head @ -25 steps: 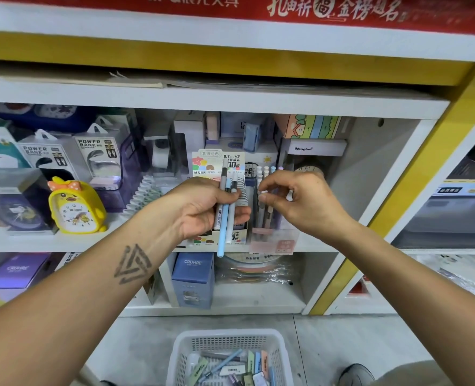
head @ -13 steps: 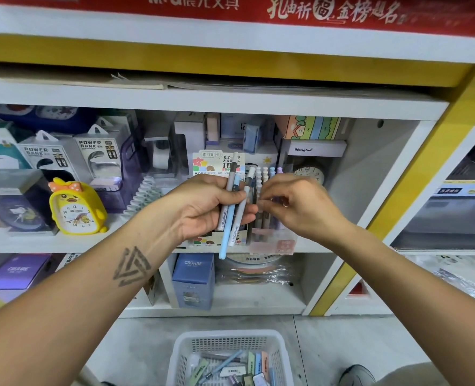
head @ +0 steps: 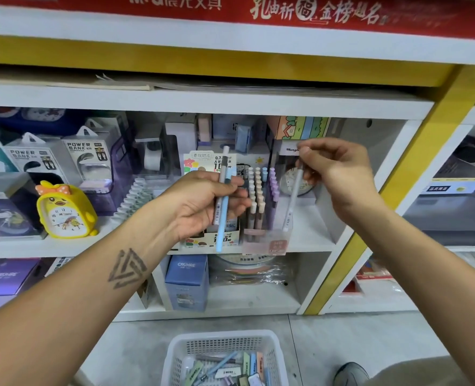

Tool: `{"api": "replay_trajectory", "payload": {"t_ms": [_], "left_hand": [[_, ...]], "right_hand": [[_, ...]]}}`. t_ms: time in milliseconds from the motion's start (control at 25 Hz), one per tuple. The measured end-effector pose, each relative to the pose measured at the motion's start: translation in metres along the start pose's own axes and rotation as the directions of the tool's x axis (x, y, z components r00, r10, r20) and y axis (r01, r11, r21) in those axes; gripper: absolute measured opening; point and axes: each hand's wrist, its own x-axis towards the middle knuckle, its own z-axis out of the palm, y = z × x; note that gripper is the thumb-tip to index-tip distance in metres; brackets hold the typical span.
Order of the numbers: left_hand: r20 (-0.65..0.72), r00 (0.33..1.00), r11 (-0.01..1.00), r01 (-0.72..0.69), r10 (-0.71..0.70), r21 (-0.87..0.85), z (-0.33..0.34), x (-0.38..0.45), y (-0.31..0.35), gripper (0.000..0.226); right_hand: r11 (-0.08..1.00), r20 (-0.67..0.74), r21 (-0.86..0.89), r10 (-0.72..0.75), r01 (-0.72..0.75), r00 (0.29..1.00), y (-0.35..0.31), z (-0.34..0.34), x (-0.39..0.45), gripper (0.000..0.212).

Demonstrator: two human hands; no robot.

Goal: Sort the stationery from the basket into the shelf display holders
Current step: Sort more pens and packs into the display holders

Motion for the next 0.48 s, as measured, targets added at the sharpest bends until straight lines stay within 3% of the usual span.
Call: {"api": "replay_trajectory", "payload": {"t_ms": [160,280,480], "left_hand": [[-0.047,0.998,0.999,0.035,-0.035,0.006,0.004,0.002,-0.002,0.029],[-0.020,0.999,0.999,0.041,-0.041,0.002,0.007,0.003,-0.005,0.030],[0.013,0.999,0.999,0.033,-0.034,0.015,0.008,0.005,-0.010,0.030]], "right_hand": [[0.927,-0.012,-0.341,-0.169,0.155,0.986,0.012,-0.012,0.006,0.012],[0.792,0.096,-0.560,-0.229,0.242,0.969,0.027,-0.011,0.006,0.010],[0.580,0.260,-0.737,-0.231,0.347,0.938,0.048,0.000,0.007,0.007]]}}
